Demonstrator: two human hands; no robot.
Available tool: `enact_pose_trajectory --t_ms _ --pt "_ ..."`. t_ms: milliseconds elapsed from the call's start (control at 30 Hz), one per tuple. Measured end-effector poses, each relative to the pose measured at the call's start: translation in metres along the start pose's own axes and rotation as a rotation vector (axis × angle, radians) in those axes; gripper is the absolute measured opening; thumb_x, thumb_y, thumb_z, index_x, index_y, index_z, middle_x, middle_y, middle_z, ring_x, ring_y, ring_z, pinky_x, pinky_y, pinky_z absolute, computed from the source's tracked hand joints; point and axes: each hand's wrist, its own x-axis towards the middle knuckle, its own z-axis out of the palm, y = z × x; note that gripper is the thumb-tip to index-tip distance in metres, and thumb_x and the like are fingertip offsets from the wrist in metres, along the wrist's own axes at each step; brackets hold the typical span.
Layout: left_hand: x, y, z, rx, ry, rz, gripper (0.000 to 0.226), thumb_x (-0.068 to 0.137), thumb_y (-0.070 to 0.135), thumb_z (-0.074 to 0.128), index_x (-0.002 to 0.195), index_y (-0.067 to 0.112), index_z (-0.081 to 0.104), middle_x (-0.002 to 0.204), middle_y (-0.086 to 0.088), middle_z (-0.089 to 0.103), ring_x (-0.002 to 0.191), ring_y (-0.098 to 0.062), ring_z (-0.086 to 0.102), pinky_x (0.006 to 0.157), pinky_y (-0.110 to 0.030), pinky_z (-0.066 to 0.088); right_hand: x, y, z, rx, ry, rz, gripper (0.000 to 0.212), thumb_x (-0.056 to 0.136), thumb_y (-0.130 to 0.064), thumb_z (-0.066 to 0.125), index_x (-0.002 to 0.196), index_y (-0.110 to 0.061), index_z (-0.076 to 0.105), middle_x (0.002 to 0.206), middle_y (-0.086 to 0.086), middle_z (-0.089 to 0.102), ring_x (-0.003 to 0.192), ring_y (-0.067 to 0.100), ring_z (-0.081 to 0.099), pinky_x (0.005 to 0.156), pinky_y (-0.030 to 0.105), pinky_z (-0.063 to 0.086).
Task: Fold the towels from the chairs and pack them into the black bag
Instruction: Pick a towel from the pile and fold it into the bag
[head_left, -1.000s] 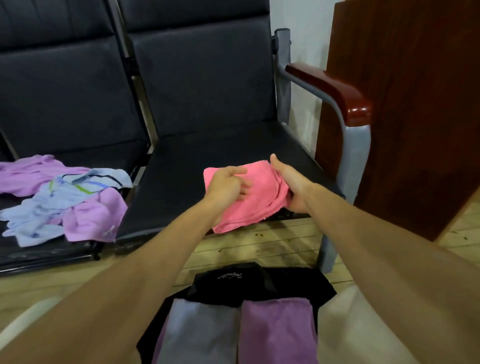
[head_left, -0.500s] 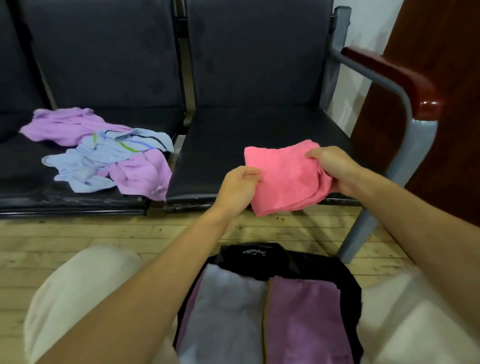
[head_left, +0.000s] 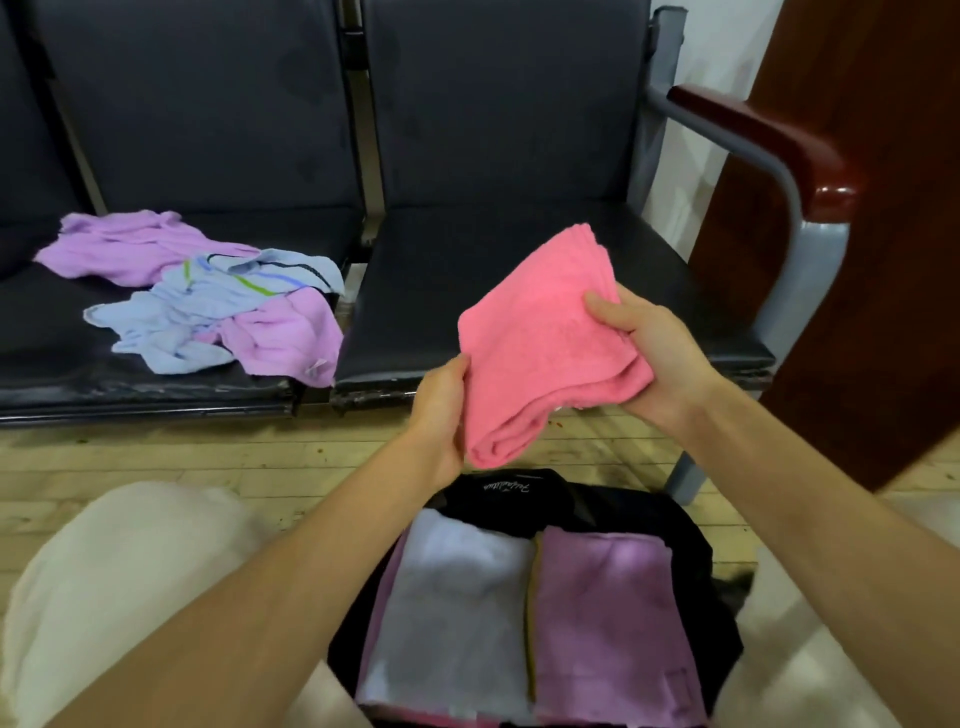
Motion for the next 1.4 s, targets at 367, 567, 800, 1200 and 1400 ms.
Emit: enact_pose_trajectory --t_ms 367,567,800,1200,1400 --pt "-0.022 -0.035 -0.021 0.088 -0.096 0.000 0.039 0.091 0.016 0.060 0.129 0.012 0.053 0.125 -0.013 0.063 0.110 -0.028 0.061 0.093 -0.041 0.050 -0.024 0.037 -0.036 -0.170 0.082 0.050 0.033 0.098 -0.016 0.052 0.130 -0.022 0.058 0.121 0.008 0.068 0.113 0.026 0.064 0.101 0.046 0.047" --pt "-0.029 -0.096 -0.044 0.422 -0.011 0.076 0.024 0.092 0.010 0.057 0.113 0.021 0.054 0.104 -0.001 0.068 0.093 -0.015 0.064 0.081 -0.028 0.053 -0.036 0.088 -0.038 -0.450 0.106 0.166 0.029 0.097 -0.012 0.054 0.123 -0.024 0.060 0.113 0.004 0.069 0.100 0.017 0.066 0.095 0.034 0.051" --pt "-0.023 -0.124 -0.100 0.762 -0.081 0.011 0.041 0.096 0.022 0.054 0.133 0.017 0.036 0.125 -0.004 0.054 0.115 -0.021 0.055 0.093 -0.032 0.049 -0.047 0.174 -0.039 -0.633 0.119 0.263 0.039 0.096 -0.006 0.052 0.132 -0.021 0.056 0.122 0.000 0.064 0.105 0.016 0.061 0.085 0.021 0.052" --pt "-0.011 -0.146 -0.145 1.018 0.006 -0.167 0.031 0.098 0.027 0.048 0.127 0.016 0.047 0.121 -0.003 0.059 0.110 -0.022 0.057 0.090 -0.038 0.051 -0.054 0.258 -0.031 -0.576 0.312 0.297 0.047 0.086 0.005 0.063 0.131 -0.006 0.053 0.110 0.004 0.060 0.108 0.022 0.058 0.090 0.028 0.046" --pt "-0.006 -0.147 -0.146 1.177 0.048 -0.156 0.045 0.098 0.027 0.050 0.137 0.008 0.039 0.129 -0.010 0.054 0.115 -0.027 0.054 0.091 -0.031 0.045 -0.056 0.268 -0.043 -0.696 0.246 0.531 0.036 0.081 0.002 0.067 0.112 -0.016 0.062 0.108 0.007 0.066 0.103 0.026 0.065 0.090 0.038 0.054"
